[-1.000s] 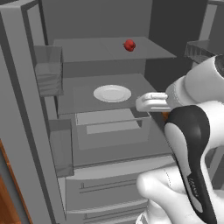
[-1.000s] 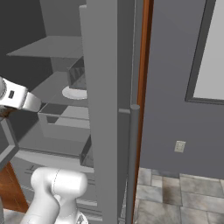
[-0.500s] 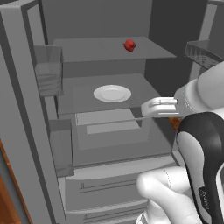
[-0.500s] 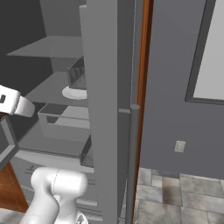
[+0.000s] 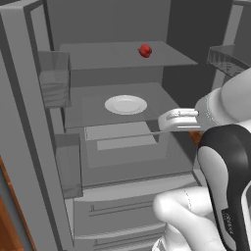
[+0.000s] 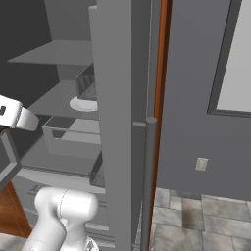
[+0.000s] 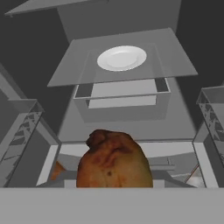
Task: Transport the chicken drumstick from the fridge to the microwave and turn on the microwave.
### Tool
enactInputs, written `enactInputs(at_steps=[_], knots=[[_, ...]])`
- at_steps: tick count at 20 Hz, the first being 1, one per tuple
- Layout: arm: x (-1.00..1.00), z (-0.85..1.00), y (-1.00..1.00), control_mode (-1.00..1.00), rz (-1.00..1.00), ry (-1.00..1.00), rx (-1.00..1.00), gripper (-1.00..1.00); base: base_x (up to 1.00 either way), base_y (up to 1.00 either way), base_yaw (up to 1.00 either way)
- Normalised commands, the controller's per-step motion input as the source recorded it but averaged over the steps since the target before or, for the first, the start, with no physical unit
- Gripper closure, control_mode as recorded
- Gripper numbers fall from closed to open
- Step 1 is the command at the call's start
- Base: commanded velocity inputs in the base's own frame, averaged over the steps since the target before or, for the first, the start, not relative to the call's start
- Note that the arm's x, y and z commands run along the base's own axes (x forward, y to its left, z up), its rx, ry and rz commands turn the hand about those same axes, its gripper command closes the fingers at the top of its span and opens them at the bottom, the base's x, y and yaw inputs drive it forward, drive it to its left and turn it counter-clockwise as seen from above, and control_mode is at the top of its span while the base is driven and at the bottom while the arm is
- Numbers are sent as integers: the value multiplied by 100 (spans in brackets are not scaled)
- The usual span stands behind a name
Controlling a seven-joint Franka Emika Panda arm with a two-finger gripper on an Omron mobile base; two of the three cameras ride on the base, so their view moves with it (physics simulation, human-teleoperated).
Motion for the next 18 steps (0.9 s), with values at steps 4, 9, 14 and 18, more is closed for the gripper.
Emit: enactInputs(at_steps=[4, 9, 14, 18], knots=[[0, 0, 0, -100, 0, 0, 0, 100, 0, 0, 0], [0, 0, 0, 100, 0, 0, 0, 100, -23, 0, 0], [0, 0, 0, 100, 0, 0, 0, 100, -58, 0, -1], [0, 0, 0, 100, 0, 0, 0, 100, -64, 0, -6]])
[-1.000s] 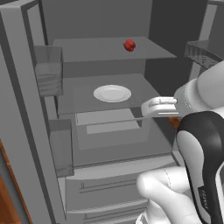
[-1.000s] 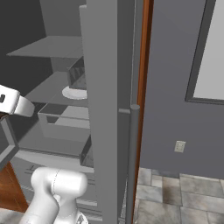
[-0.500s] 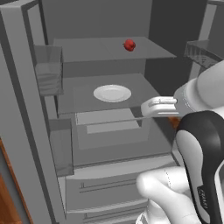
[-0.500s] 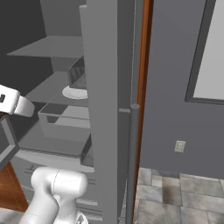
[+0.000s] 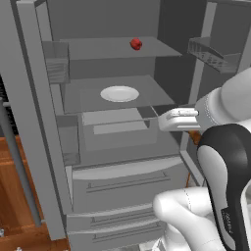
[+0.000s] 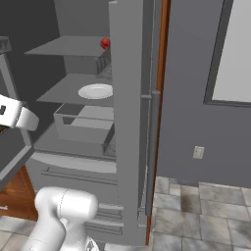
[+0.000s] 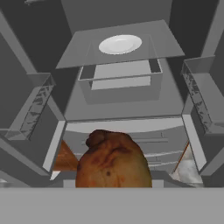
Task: Transport the chicken drumstick from the fridge to the microwave and turn on the microwave.
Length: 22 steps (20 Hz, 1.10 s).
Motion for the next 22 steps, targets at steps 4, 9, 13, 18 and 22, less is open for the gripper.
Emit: enactInputs(at_steps=[4, 9, 13, 18, 22], knots=[[0, 0, 0, 100, 0, 0, 0, 100, -53, 0, -5], [0, 0, 0, 100, 0, 0, 0, 100, -55, 0, -12], [0, 0, 0, 100, 0, 0, 0, 100, -43, 4, -12], [0, 0, 0, 100, 0, 0, 0, 100, -36, 2, -1], [0, 0, 0, 100, 0, 0, 0, 100, -39, 2, 3]])
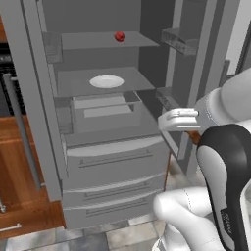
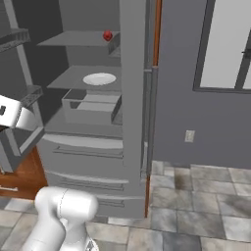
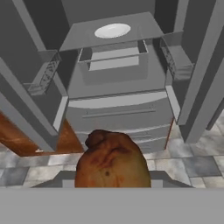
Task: Transport the chicken drumstick from the fridge to the microwave and turn on the microwave.
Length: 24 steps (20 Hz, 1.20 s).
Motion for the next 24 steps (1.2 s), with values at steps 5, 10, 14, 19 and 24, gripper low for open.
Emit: enactInputs(at_steps=[5, 10, 14, 19, 24], knots=[[0, 0, 0, 100, 0, 0, 0, 100, -45, 2, 23], [0, 0, 0, 100, 0, 0, 0, 100, -28, 0, 39], [0, 0, 0, 100, 0, 0, 0, 100, -17, -1, 45], [0, 0, 0, 100, 0, 0, 0, 100, -16, 0, 51], [0, 0, 0, 100, 0, 0, 0, 100, -17, 3, 42]])
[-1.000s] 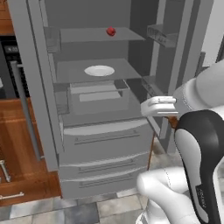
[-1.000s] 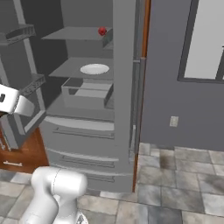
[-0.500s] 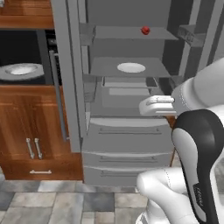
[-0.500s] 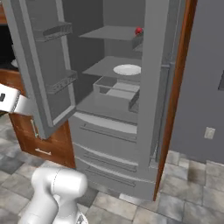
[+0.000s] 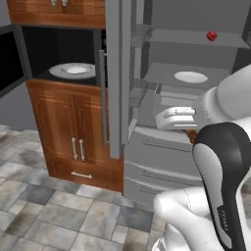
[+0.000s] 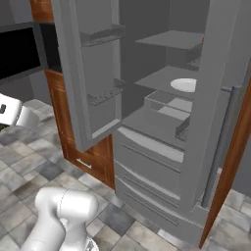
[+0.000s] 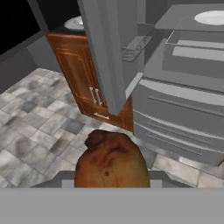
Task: Transport the chicken drumstick from the fridge to the microwave and turn on the microwave.
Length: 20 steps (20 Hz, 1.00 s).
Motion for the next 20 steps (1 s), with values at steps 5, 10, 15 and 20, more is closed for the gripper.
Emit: enactInputs(at_steps=[5, 10, 15, 20], knots=[[0, 0, 0, 100, 0, 0, 0, 100, 0, 36, 16], [0, 0, 0, 100, 0, 0, 0, 100, 16, 53, 4], [0, 0, 0, 100, 0, 0, 0, 100, 30, 62, 0], [0, 0, 0, 100, 0, 0, 0, 100, 33, 66, 0]])
